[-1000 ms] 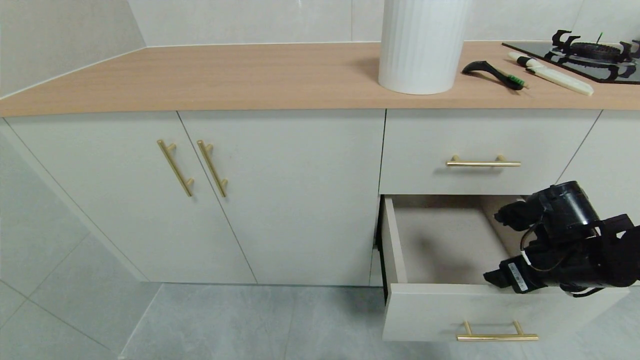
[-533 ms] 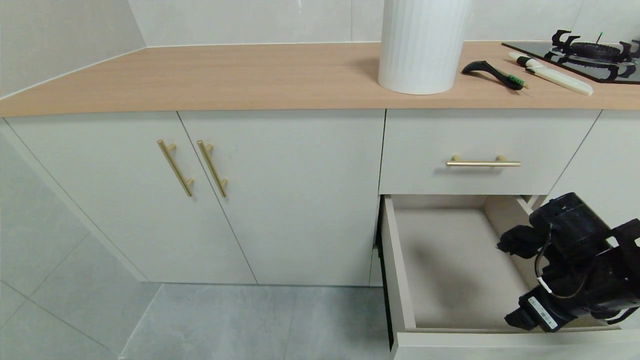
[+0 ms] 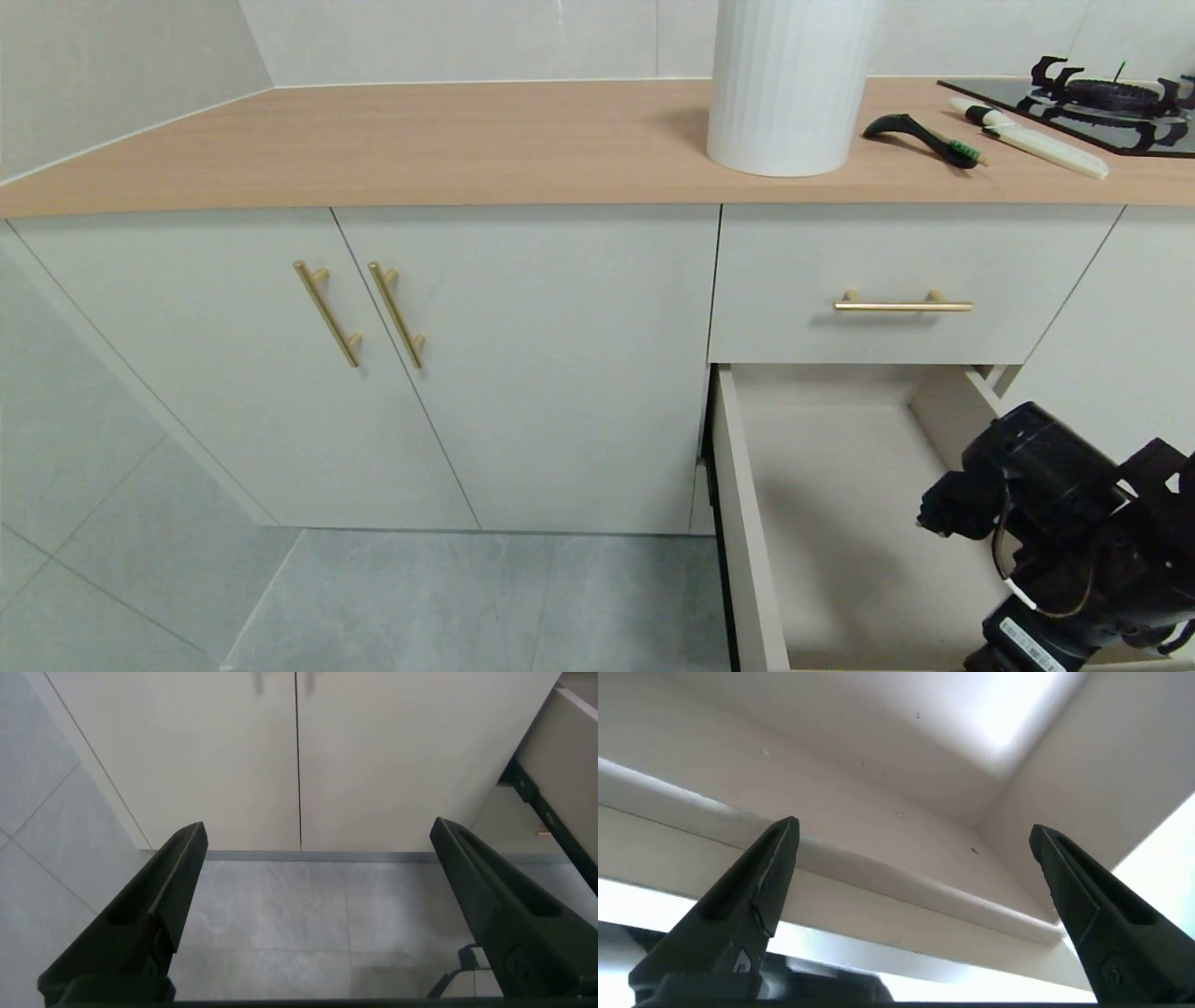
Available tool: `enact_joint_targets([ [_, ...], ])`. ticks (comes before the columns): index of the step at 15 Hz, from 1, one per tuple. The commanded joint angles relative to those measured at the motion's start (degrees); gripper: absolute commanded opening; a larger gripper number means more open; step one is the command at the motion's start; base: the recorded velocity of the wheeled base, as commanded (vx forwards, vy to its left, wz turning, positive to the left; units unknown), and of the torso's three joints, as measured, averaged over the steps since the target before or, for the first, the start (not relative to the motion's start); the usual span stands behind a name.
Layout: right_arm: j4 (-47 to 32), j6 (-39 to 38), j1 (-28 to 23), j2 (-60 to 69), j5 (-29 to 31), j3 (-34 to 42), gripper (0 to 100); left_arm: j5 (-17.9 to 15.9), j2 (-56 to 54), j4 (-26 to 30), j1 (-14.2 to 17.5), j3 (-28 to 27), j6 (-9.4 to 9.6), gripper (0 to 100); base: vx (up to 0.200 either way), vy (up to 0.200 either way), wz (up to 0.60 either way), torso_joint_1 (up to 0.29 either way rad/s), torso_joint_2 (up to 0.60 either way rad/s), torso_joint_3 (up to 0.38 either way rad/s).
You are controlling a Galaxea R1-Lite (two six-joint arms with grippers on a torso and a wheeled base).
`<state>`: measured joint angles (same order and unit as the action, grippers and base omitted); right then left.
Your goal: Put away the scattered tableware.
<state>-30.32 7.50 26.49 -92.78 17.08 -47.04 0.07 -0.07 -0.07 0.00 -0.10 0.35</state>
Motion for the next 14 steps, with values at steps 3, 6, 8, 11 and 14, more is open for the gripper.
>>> enact_joint_targets([
  [3, -6.33, 0.33, 3.04, 1.64, 0.15, -0.94, 100, 0.01, 0.07, -0.01, 0.00, 0.01, 0.00, 100, 0.000, 0.000, 0.00, 0.000, 0.00, 0.000],
  [6, -6.60, 0.24, 3.39, 1.73, 0.24, -1.21, 100, 0.01, 0.07, -0.01, 0.00, 0.01, 0.00, 100, 0.000, 0.000, 0.00, 0.000, 0.00, 0.000],
  [8, -6.33, -0.20, 3.39, 2.43, 0.85, -2.44, 100, 0.01, 0.07, -0.01, 0.00, 0.01, 0.00, 100, 0.000, 0.000, 0.00, 0.000, 0.00, 0.000],
  [11, -6.24, -7.41, 3.39, 5.77, 0.06, -7.89, 100, 0.01, 0.07, -0.01, 0.00, 0.01, 0.00, 100, 0.000, 0.000, 0.00, 0.000, 0.00, 0.000],
  [14, -4.75, -14.35, 1.63, 10.34, -3.46, -13.51, 100, 0.01, 0.07, -0.01, 0.00, 0.01, 0.00, 100, 0.000, 0.000, 0.00, 0.000, 0.00, 0.000],
])
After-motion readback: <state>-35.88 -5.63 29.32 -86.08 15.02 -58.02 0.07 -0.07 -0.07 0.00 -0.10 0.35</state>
